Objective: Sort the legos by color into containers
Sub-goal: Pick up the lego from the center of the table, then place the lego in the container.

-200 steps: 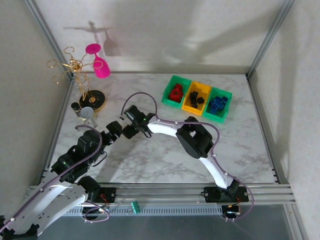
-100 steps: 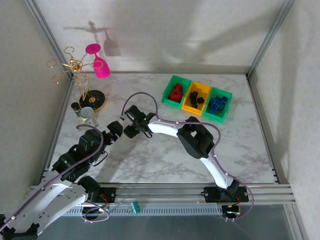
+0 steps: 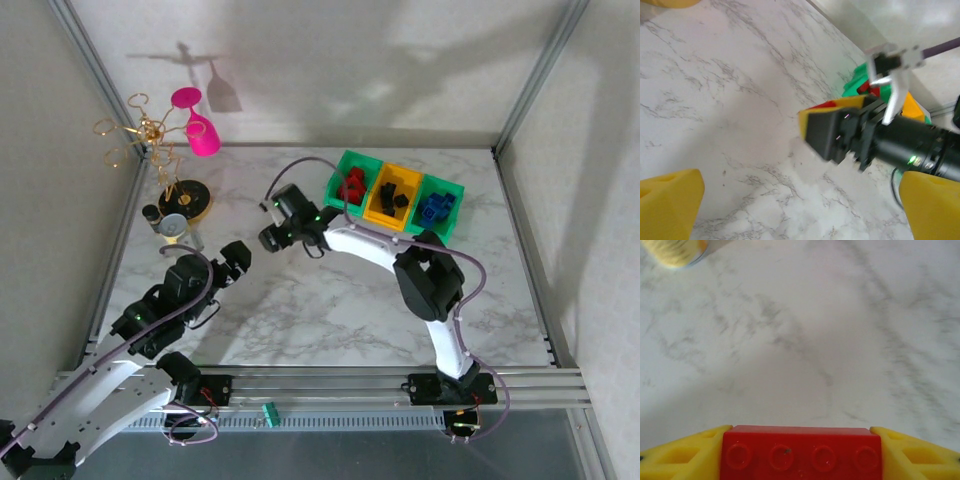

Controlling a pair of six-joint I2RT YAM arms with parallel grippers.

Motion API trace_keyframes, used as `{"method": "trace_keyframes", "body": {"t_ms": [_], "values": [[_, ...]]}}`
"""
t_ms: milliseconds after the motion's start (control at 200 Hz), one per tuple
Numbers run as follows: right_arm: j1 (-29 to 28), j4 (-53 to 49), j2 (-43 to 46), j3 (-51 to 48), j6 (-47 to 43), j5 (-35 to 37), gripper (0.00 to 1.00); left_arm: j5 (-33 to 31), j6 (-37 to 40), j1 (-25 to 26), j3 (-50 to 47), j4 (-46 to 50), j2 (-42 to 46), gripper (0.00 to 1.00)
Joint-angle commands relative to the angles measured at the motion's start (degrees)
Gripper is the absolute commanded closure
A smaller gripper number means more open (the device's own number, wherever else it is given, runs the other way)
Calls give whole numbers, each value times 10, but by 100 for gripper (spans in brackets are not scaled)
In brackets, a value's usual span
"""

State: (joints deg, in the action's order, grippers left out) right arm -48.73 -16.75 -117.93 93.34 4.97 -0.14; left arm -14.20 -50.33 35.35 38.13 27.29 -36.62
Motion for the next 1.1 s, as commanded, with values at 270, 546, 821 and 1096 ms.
{"method": "trace_keyframes", "body": {"t_ms": [270, 546, 821, 1096], "values": [[159, -21, -4, 49, 65, 45, 42, 51, 19, -6, 21, -88, -74, 0], [216, -6, -70, 121, 60, 124, 42, 62, 26, -5, 33, -133, -134, 0], [229, -32, -142, 212, 48, 166, 33, 62, 28, -5, 41, -157, -165, 0], [230, -12, -40, 149, 53, 143, 13, 49, 35, -6, 44, -161, -167, 0]]}}
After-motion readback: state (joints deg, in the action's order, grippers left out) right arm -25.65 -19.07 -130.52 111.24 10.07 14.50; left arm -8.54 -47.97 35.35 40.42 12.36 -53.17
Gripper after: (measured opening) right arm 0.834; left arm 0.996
